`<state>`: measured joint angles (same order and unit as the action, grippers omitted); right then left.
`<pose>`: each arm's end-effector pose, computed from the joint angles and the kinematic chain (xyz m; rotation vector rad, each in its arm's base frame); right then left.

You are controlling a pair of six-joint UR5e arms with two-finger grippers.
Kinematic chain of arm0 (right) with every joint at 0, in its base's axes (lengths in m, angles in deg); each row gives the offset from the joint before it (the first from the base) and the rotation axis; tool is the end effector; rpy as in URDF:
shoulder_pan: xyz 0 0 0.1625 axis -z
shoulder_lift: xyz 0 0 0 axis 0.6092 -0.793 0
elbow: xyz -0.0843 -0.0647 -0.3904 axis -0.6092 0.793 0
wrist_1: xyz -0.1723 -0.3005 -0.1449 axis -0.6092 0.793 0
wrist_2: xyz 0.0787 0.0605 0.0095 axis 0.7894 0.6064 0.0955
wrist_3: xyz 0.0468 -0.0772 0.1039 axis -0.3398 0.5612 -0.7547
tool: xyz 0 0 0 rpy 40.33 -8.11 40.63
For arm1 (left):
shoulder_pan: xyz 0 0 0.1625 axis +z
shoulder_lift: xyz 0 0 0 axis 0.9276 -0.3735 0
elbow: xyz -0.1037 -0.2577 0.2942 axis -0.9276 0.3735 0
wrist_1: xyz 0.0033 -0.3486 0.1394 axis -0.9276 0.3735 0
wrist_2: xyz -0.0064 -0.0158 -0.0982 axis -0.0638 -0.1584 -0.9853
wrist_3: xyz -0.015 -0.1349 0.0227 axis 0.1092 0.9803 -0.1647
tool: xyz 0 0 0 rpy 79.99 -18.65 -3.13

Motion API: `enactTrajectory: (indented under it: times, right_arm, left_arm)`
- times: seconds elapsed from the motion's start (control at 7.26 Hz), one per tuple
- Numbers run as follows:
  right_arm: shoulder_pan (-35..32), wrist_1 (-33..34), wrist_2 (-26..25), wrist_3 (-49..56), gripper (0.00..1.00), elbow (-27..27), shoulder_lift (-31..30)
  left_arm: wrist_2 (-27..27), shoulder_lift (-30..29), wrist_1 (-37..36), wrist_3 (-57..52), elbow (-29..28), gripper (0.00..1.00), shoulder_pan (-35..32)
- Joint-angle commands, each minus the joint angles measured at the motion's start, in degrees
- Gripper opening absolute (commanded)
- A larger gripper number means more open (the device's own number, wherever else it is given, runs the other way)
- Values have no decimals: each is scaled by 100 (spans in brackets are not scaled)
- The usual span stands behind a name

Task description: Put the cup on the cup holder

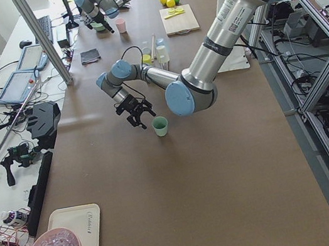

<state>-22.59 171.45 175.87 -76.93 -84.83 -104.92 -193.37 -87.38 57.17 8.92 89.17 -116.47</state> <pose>-0.3478 -0.7083 0.4599 -0.2195 -0.6189 -0.6211 0.3791 -0.5281 0.4861 -0.5761 0.3737 0.7946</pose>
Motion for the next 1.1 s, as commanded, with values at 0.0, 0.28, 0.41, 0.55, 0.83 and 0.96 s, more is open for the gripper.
enactTrajectory:
  times: [0.0,0.28,0.41,0.55,0.83,0.96]
  right_arm:
    - [70,336,-237,590,100,497,333]
    - [289,318,-412,662,100,989,605]
    - [377,301,-587,749,100,1279,720]
    - [395,292,-693,933,100,1517,826]
    - [430,292,-887,1092,100,1695,897]
    - [457,283,-992,1128,100,1930,993]
  left_arm:
    - [183,-185,-11,-12,-307,98,155]
    - [569,-167,-317,-372,-334,98,296]
    - [578,-115,-388,-381,-334,98,339]
    - [587,-80,-433,-382,-343,98,392]
    - [561,8,-459,-373,-360,98,454]
    - [552,9,-485,-390,-378,98,472]
